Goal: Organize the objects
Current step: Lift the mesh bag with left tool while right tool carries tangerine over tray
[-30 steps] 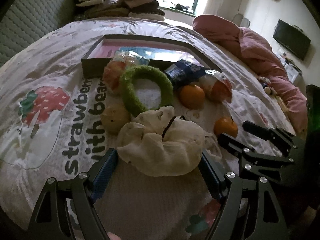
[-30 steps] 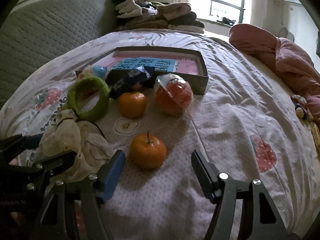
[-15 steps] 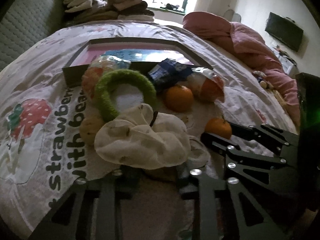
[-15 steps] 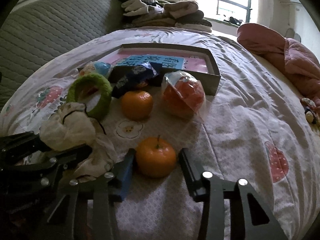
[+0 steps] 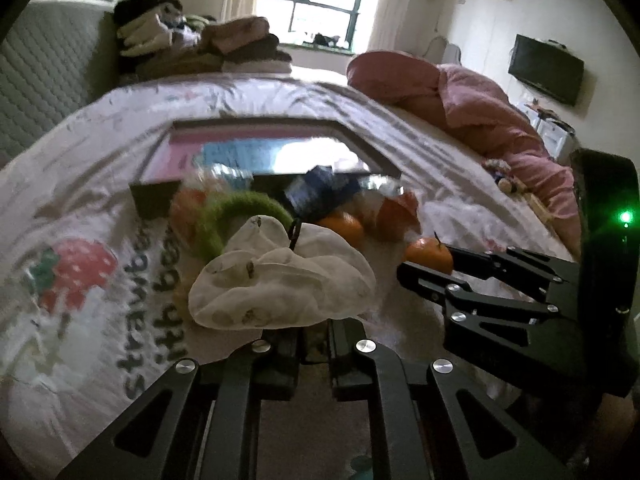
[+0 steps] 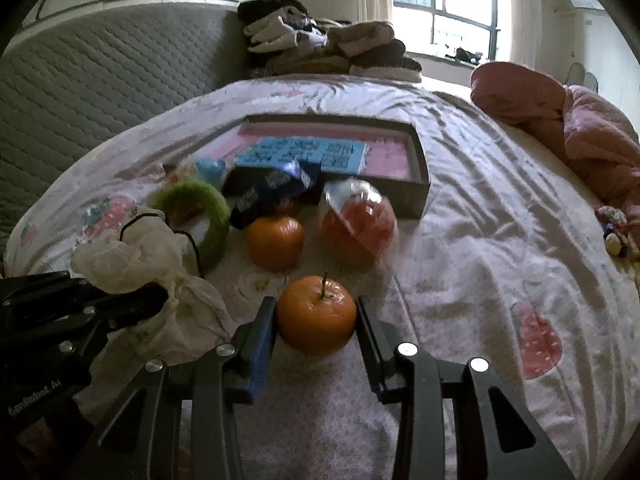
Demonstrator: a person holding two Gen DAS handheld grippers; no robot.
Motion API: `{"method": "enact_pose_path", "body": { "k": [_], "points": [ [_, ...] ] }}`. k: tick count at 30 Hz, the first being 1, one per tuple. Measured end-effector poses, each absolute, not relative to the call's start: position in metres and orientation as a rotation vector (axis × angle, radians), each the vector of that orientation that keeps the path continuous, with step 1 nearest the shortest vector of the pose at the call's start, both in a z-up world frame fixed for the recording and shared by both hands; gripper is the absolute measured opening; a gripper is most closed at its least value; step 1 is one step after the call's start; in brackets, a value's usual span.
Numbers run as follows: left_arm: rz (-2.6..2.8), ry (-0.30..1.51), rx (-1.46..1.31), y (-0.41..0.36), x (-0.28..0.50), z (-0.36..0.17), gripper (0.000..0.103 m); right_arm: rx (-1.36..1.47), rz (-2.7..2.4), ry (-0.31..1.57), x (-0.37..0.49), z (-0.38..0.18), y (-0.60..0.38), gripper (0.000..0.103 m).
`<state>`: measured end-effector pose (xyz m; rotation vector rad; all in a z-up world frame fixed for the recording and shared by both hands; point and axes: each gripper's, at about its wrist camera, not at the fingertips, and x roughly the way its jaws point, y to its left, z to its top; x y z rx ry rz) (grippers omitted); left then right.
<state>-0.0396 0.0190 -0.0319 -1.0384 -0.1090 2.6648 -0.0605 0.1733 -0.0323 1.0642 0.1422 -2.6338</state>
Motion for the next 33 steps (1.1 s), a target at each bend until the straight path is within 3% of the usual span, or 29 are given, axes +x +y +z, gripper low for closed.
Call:
{"method": "enact_pose_path", "body": {
  "k": [17, 33],
  "points": [
    [2.811, -0.031, -0.909, -0.009, -0.081, 0.015, 0.010, 0.859, -2.695, 0.175, -0.100, 0.023, 0.162, 0.039],
    [2.935, -0.006, -0.949, -0.045, -0.145, 0.027, 0.010, 0.792, -2.725, 0.192, -0.145, 0.037, 0.159, 0.039]
  ]
}}
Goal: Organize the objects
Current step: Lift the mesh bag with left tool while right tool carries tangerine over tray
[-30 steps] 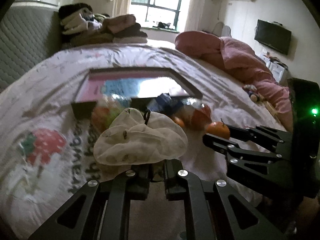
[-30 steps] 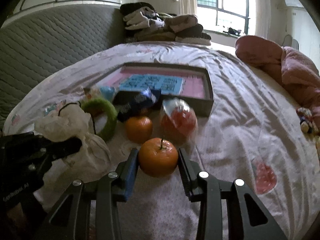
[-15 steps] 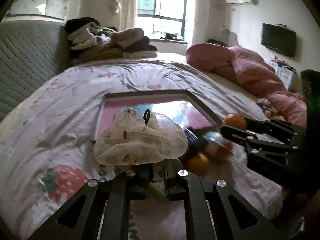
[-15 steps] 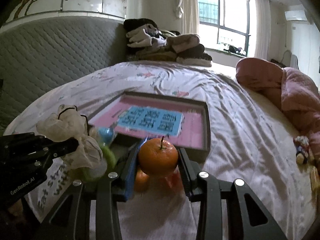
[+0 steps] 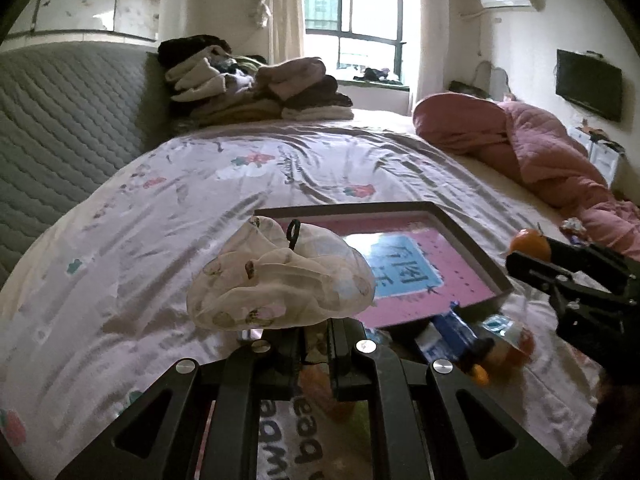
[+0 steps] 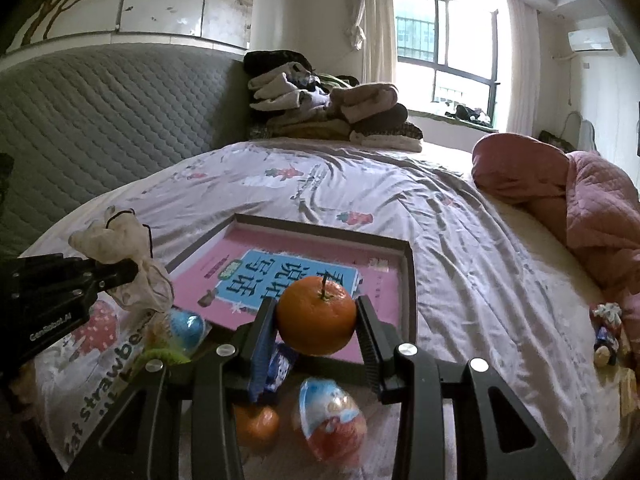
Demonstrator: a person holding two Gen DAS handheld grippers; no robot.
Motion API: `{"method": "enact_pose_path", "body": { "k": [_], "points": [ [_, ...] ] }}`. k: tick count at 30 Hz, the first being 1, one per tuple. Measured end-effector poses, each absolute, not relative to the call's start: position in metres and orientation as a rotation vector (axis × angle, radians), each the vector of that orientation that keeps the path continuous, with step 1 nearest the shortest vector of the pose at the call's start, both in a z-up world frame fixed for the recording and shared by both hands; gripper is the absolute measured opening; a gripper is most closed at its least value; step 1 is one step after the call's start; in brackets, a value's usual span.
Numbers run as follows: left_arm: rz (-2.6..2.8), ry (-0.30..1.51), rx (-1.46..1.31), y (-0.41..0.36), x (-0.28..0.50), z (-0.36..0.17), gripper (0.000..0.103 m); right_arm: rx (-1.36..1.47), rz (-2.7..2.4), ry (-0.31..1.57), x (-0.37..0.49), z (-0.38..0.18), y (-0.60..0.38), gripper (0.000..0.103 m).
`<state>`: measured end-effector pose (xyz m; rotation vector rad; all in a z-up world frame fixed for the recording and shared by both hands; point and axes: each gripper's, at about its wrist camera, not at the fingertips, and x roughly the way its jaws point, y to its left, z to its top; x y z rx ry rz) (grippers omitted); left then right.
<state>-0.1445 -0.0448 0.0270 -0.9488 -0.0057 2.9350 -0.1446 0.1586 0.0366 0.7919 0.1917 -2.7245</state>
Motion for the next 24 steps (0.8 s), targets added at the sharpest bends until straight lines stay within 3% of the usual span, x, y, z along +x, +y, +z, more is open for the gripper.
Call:
{"method": "enact_pose_path", "body": {
  "k": [24],
  "points": [
    [3.013, 0.088, -1.019, -0.044, -0.199, 0.012, 0.010, 0.822, -2.732, 0.247, -0.195, 0.027, 0.163, 0.040]
  ]
}}
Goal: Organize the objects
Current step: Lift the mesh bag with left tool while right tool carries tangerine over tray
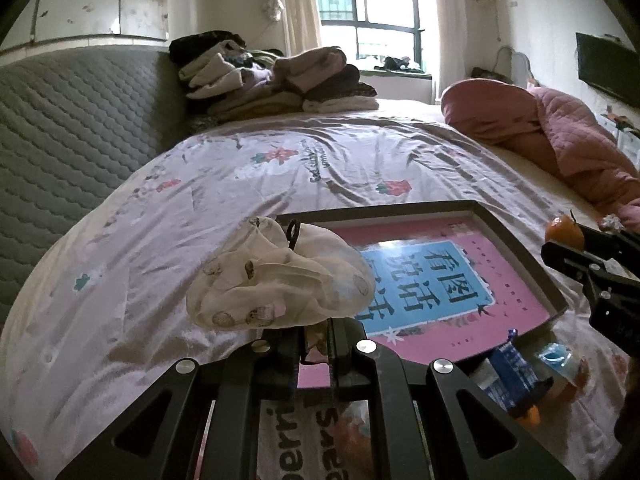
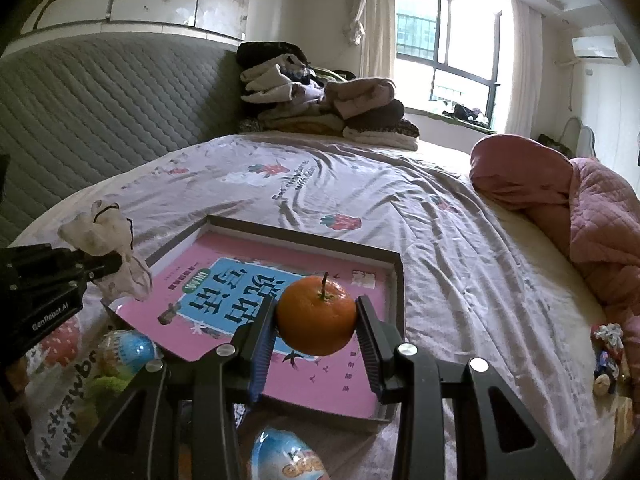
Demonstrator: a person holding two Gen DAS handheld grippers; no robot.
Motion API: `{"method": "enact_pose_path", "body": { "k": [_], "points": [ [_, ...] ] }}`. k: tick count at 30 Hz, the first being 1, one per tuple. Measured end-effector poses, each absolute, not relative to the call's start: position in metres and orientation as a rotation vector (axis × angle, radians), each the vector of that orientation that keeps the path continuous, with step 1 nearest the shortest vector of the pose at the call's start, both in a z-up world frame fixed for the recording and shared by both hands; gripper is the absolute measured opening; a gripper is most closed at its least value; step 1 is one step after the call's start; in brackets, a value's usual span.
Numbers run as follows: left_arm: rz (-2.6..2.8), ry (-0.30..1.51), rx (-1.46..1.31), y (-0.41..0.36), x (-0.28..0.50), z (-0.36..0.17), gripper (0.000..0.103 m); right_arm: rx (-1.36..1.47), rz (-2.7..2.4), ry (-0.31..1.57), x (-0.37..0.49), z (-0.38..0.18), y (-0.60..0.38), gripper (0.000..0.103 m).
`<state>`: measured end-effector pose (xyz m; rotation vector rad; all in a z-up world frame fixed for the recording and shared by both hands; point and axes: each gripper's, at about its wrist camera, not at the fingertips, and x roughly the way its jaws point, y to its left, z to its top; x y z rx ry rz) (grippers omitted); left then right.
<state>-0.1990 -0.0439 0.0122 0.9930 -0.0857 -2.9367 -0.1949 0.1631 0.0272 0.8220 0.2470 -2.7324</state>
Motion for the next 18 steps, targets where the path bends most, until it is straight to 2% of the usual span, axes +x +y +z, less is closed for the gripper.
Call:
{"method": "enact_pose_path", "body": {
  "k": [9, 18],
  "points": [
    [-2.912, -0.126, 1.028, -0.042, -0.223, 0.004, 0.011, 0.893, -2.704, 0.269, -0.219, 0.013, 0.162, 0.040],
    [-2.926, -0.073, 1.147, -0.045, -0.250, -0.020, 0.011, 1.047, -2.625, 0.271, -0.246, -0.015, 0.160, 0.040]
  ]
}}
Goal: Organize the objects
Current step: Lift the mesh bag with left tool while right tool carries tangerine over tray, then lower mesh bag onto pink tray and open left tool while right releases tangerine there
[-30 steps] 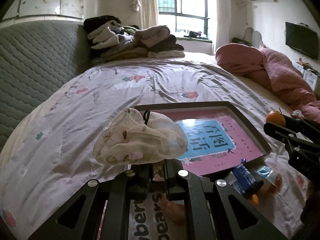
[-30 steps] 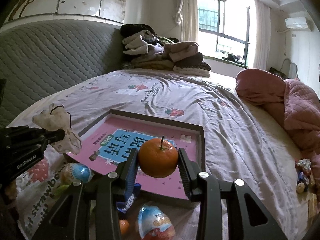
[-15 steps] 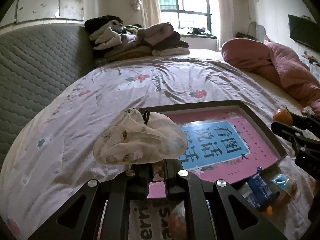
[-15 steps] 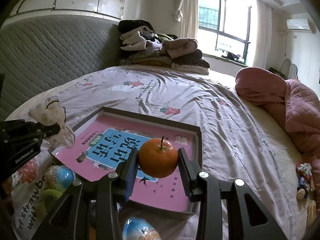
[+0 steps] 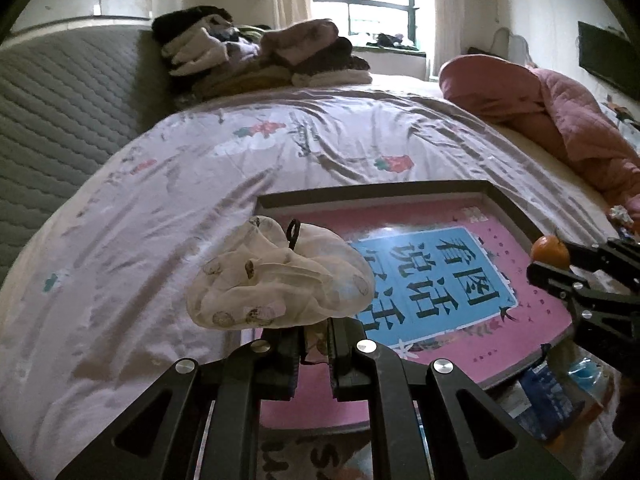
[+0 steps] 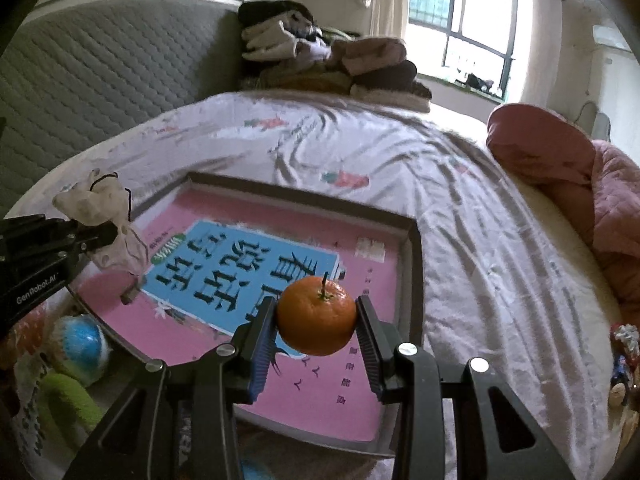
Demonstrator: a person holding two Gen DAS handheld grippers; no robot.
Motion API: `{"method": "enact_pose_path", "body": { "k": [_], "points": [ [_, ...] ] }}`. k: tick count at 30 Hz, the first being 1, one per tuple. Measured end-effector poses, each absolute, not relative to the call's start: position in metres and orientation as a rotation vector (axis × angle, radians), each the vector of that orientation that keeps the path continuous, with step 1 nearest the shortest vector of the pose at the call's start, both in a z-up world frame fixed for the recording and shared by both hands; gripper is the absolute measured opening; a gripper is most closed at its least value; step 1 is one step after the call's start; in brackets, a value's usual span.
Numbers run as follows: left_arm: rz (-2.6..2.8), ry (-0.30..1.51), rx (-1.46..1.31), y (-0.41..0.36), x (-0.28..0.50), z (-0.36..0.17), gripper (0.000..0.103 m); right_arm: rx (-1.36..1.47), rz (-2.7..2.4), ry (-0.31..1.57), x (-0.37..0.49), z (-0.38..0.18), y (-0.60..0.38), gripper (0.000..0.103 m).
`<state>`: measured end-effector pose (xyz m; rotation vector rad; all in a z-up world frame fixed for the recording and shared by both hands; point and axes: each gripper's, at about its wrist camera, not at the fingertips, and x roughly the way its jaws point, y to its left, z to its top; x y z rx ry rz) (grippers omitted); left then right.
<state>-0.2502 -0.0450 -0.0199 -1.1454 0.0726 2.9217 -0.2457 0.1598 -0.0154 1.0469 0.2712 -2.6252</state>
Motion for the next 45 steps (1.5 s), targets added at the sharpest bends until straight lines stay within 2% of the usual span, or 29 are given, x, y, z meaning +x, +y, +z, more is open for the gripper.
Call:
{"method": "enact_pose_path", "body": {
  "k": [16, 25, 34, 36, 37, 45],
  "points": [
    [2.856, 0.055, -1.218, -0.045, -0.266, -0.046, 0.014, 1.212, -2.584, 0.318, -0.259, -0.040, 0.166, 0.040],
    [2.854, 0.048, -1.245, -0.047, -0.267, -0.047, 0.028, 1.280, -2.565, 0.289, -0.261, -0.044, 0.169, 0.040],
    [2.848, 0.042, -1.269, -0.047, -0.266, -0.046, 0.031, 1.279, -2.573, 0.272, -0.259, -0.040, 0.170, 0.044],
    [2.842, 0.031, -1.273, -0.048, -0.265, -0.045, 0.038, 1.284, -2.577, 0.268, -0.260, -0.039, 0.170, 0.048],
    [2.838, 0.027, -1.275, -0.048, -0.264, -0.044, 0.044, 1.282, -2.581, 0.264, -0.259, -0.038, 0.170, 0.048],
    [2.838, 0.029, -1.267, -0.045, -0.258, -0.037, 0.053, 1.235, -2.591, 0.222, -0.255, -0.025, 0.174, 0.054]
  ]
}}
